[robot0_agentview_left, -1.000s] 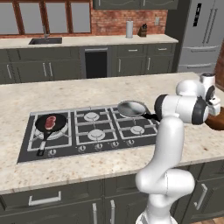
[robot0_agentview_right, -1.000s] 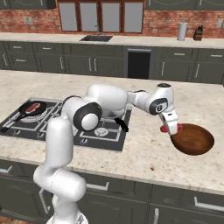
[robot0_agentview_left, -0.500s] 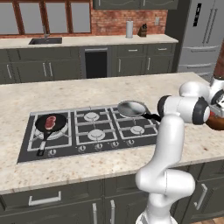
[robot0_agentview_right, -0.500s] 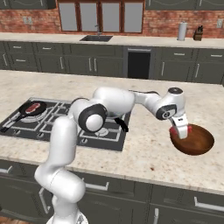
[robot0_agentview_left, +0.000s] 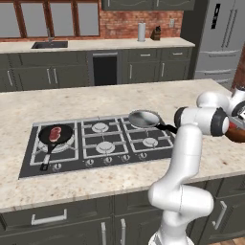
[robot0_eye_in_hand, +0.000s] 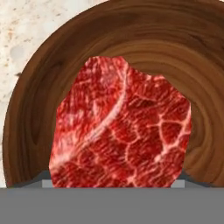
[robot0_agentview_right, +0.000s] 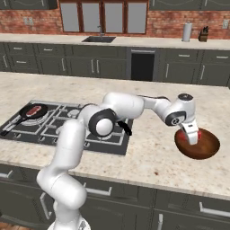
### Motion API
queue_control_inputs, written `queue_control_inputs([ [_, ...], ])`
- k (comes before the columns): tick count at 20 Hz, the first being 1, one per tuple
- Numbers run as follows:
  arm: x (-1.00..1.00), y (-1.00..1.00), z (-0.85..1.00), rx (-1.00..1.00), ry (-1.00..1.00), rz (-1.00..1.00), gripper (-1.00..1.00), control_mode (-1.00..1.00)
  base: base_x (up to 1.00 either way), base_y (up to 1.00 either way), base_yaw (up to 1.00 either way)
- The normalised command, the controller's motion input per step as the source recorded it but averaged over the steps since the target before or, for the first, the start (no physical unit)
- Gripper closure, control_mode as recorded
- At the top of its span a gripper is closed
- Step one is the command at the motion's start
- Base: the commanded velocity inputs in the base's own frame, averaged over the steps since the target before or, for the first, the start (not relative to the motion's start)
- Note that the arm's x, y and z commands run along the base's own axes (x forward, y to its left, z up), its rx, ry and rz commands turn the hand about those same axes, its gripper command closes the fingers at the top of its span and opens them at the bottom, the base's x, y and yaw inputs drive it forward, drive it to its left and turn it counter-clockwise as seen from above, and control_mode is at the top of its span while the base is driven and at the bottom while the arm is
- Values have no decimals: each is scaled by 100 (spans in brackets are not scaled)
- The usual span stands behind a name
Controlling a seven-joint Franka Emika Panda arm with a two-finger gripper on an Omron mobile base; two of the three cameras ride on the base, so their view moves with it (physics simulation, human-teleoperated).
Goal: Place one of the steaks on the plate and the other in the bowl. Then place the bowl in the fridge.
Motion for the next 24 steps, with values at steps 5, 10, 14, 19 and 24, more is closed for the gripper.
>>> queue_control_inputs([
  [5, 20, -24, -15, 0, 0, 0, 100, -100, 0, 0, 0],
  [10, 19, -13, -21, 0, 0, 0, 100, -100, 0, 0, 0],
  [14, 8, -2, -23, 2, 0, 0, -100, -100, 0, 0, 0],
  [19, -1, 0, -3, 9, -4, -1, -100, -100, 0, 0, 0],
  [24, -32, 0, 36, 6, -18, -1, -100, -100, 0, 0, 0],
])
